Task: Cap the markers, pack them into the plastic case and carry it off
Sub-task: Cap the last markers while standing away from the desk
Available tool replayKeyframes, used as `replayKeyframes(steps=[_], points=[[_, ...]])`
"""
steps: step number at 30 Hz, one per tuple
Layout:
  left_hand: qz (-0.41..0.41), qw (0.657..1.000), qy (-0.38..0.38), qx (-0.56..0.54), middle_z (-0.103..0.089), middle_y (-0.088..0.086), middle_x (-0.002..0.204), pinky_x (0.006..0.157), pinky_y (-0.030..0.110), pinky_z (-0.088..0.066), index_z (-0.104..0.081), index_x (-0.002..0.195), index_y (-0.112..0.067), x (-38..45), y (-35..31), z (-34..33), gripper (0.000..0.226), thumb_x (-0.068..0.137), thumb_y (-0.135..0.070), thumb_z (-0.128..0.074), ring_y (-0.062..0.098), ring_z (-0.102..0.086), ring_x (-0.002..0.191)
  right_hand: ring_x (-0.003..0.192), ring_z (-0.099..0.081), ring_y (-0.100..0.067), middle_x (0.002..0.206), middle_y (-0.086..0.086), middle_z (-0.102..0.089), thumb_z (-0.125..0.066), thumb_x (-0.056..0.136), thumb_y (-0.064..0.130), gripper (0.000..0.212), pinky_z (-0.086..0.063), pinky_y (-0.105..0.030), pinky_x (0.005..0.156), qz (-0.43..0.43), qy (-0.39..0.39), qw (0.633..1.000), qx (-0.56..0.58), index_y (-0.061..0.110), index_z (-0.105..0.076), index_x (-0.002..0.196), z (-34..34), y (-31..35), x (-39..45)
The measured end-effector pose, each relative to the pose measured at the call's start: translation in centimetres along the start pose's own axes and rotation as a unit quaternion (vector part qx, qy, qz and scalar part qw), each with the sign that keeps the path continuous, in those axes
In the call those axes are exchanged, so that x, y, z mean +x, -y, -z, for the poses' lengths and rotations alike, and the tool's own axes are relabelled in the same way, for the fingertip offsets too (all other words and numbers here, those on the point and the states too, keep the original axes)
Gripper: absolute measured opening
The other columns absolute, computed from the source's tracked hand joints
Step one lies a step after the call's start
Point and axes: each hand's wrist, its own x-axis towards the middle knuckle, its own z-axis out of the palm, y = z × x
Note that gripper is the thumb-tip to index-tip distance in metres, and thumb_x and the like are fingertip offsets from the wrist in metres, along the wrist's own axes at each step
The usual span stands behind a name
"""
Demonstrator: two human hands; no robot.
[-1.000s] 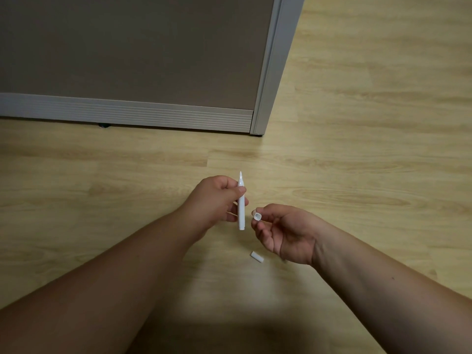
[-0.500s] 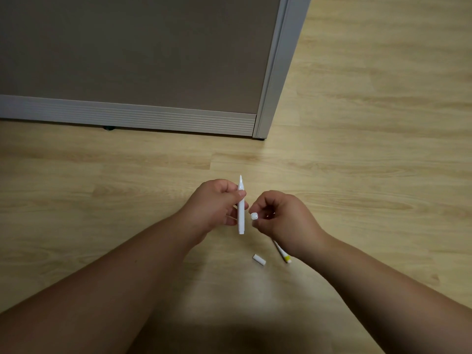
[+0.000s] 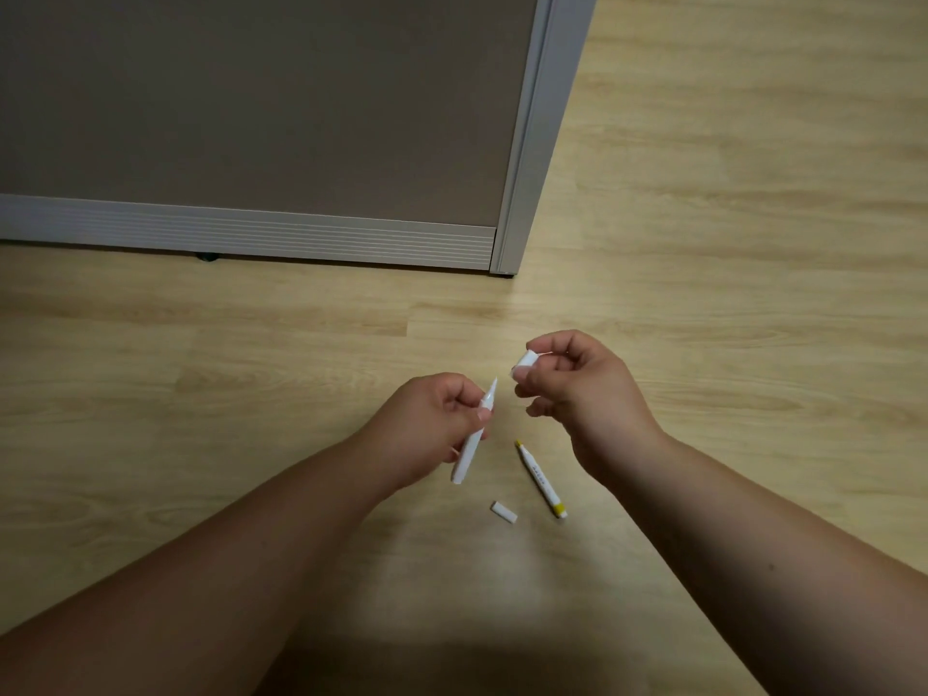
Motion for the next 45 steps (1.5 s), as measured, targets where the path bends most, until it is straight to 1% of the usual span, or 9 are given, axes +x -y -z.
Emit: replayKeyframes(steps=[12,18,23,28,31,33,38,42,45], points=[[-0.029,0.998,-0.023,0.050,-0.076,0.005,0.090,0.087,0.055,-0.057,-0.074,0.087,-0.024,0.2,0.3,-0.4,0.006,0.090,-0.021,-0.070,0.027,-0.072,0.091,0.063,-0.062,-0.013,0.074,-0.009,-0.069,-0.075,0.078,0.001,0.018,-0.048,-0.032,0.057,0.014,0.047,0.993,-0.104,0.011,-0.068,0.092,-0.5,-0.2,-0.4],[-0.019,0.999,-0.034,0.037,-0.076,0.000,0.086,0.087,0.046,-0.058,-0.073,0.093,-0.013,0.2,-0.4,-1.0,0.008,0.093,-0.016,-0.066,0.021,-0.072,0.089,0.062,-0.064,-0.012,0.071,-0.007,-0.069,-0.074,0.080,0.001,0.016,-0.050,-0.033,0.060,0.010,0.052,0.993,-0.101,0.006,-0.066,0.093,-0.4,-0.7,-0.5],[-0.011,1.000,-0.017,0.015,-0.075,0.001,0.085,0.077,0.031,-0.058,-0.072,0.093,-0.011,0.1,-0.1,-1.3,0.009,0.095,-0.014,-0.064,0.013,-0.071,0.082,0.064,-0.066,-0.012,0.080,-0.014,-0.072,-0.075,0.081,0.004,0.014,-0.053,-0.028,0.059,0.029,0.067,0.986,-0.151,0.008,-0.067,0.092,-0.2,-0.6,-0.6],[-0.002,0.997,-0.043,0.063,-0.074,0.003,0.085,0.078,0.039,-0.058,-0.071,0.086,-0.015,1.0,1.5,-1.4,0.010,0.093,-0.020,-0.066,0.021,-0.071,0.082,0.069,-0.067,-0.017,0.077,-0.011,-0.071,-0.073,0.082,0.007,0.017,-0.056,-0.034,0.064,0.006,0.042,0.983,-0.180,0.015,-0.069,0.096,0.5,-1.8,0.7],[0.043,0.984,-0.092,0.149,-0.066,-0.001,0.072,0.070,0.036,-0.054,-0.063,0.073,-0.018,2.0,3.8,-1.2,0.018,0.086,-0.025,-0.073,0.021,-0.065,0.072,0.063,-0.061,-0.011,0.070,0.000,-0.067,-0.077,0.078,0.019,0.012,-0.051,-0.030,0.065,0.010,0.005,0.941,-0.338,0.022,-0.071,0.087,1.2,-4.7,1.0],[0.062,0.970,-0.106,0.208,-0.063,-0.003,0.072,0.066,0.032,-0.047,-0.056,0.069,-0.019,2.2,5.2,-1.5,0.026,0.084,-0.027,-0.075,0.022,-0.064,0.075,0.072,-0.062,-0.010,0.077,0.006,-0.067,-0.075,0.079,0.026,0.013,-0.045,-0.023,0.070,0.019,0.061,0.886,-0.458,0.024,-0.071,0.091,1.0,-7.1,-0.3],[0.111,0.933,-0.115,0.321,-0.071,0.005,0.100,0.074,0.030,-0.047,-0.065,0.093,-0.014,2.8,7.8,-3.3,0.027,0.084,-0.038,-0.074,0.025,-0.066,0.096,0.097,-0.061,-0.023,0.106,-0.003,-0.059,-0.050,0.091,0.027,0.016,-0.051,-0.034,0.080,0.069,0.155,0.777,-0.606,0.022,-0.056,0.105,-0.4,-12.3,-3.4],[0.125,0.927,-0.126,0.331,-0.069,0.008,0.100,0.069,0.030,-0.042,-0.053,0.082,-0.017,3.5,8.5,-3.9,0.030,0.083,-0.039,-0.074,0.027,-0.065,0.094,0.099,-0.060,-0.027,0.114,-0.008,-0.054,-0.040,0.094,0.010,0.023,-0.048,-0.038,0.077,0.077,0.162,0.743,-0.645,0.015,-0.051,0.114,-1.5,-13.5,-3.0],[0.140,0.928,-0.135,0.317,-0.067,0.005,0.090,0.060,0.029,-0.041,-0.051,0.078,-0.016,3.5,8.6,-4.0,0.031,0.084,-0.036,-0.074,0.022,-0.062,0.075,0.099,-0.061,-0.025,0.111,-0.008,-0.056,-0.040,0.094,0.009,0.021,-0.046,-0.035,0.080,0.073,0.156,0.760,-0.627,0.013,-0.054,0.110,-1.8,-13.8,-2.7]])
